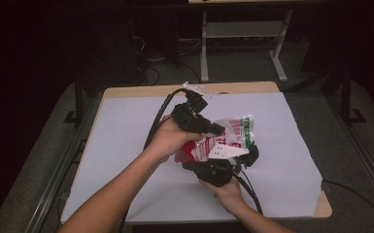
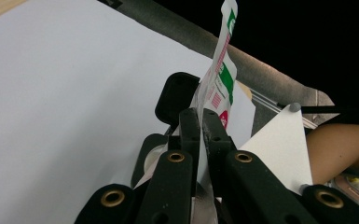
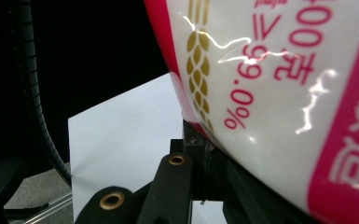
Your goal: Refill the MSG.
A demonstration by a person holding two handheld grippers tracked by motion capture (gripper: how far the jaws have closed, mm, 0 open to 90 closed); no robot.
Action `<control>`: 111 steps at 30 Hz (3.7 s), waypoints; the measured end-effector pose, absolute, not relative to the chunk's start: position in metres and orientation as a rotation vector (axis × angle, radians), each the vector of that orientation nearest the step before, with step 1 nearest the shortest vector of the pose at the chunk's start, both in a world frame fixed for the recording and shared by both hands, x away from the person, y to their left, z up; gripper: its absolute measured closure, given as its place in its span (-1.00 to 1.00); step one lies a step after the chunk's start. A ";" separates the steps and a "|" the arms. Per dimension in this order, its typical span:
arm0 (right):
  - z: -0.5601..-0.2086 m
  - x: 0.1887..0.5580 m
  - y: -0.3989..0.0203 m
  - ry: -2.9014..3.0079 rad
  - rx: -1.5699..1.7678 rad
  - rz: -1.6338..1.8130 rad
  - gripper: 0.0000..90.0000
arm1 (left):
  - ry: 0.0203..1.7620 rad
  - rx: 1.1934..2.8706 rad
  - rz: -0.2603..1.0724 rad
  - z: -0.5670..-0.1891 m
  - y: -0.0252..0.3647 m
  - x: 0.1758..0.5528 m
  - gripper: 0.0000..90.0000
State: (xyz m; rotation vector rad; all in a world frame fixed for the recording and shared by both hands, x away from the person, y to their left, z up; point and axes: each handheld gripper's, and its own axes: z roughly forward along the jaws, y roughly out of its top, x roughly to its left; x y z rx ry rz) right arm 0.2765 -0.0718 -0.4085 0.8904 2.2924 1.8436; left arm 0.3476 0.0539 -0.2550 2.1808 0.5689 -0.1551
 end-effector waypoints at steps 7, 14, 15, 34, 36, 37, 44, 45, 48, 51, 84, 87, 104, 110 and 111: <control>-0.409 0.276 -0.071 2.293 0.894 1.821 1.00 | 0.564 2.156 -0.173 -0.254 0.061 0.347 1.00; -0.408 0.276 -0.069 2.293 0.914 1.802 1.00 | 0.563 2.129 -0.190 -0.252 0.068 0.346 1.00; -0.409 0.276 -0.069 2.296 0.914 1.801 1.00 | 0.563 2.126 -0.194 -0.252 0.069 0.346 1.00; -0.410 0.275 -0.068 2.296 0.926 1.769 1.00 | 0.567 2.039 -0.228 -0.255 0.086 0.345 1.00; -0.409 0.274 -0.068 2.298 0.929 1.767 1.00 | 0.570 2.029 -0.227 -0.255 0.089 0.345 1.00; -0.410 0.274 -0.068 2.298 0.930 1.765 1.00 | 0.566 2.026 -0.231 -0.256 0.090 0.345 1.00; -0.411 0.274 -0.067 2.294 0.928 1.756 1.00 | 0.566 1.997 -0.240 -0.258 0.095 0.345 1.00; -0.411 0.274 -0.067 2.297 0.928 1.755 1.00 | 0.565 1.993 -0.242 -0.258 0.096 0.345 1.00; -0.410 0.273 -0.068 2.297 0.936 1.750 1.00 | 0.569 1.971 -0.244 -0.260 0.099 0.345 1.00; -0.411 0.273 -0.069 2.297 0.938 1.744 1.00 | 0.570 1.955 -0.252 -0.261 0.102 0.346 1.00; -0.401 0.264 -0.100 2.323 0.850 1.651 1.00 | 0.626 1.890 -0.186 -0.283 0.147 0.356 1.00; -0.399 0.265 -0.107 2.322 0.843 1.632 1.00 | 0.647 1.877 -0.185 -0.287 0.153 0.356 1.00; -0.396 0.262 -0.153 2.380 0.848 1.580 1.00 | 0.698 1.901 -0.108 -0.310 0.160 0.369 1.00; -0.394 0.262 -0.171 2.373 0.869 1.581 1.00 | 0.716 1.891 -0.085 -0.321 0.154 0.378 1.00; -0.394 0.262 -0.171 2.373 0.869 1.581 1.00 | 0.716 1.893 -0.082 -0.323 0.153 0.380 1.00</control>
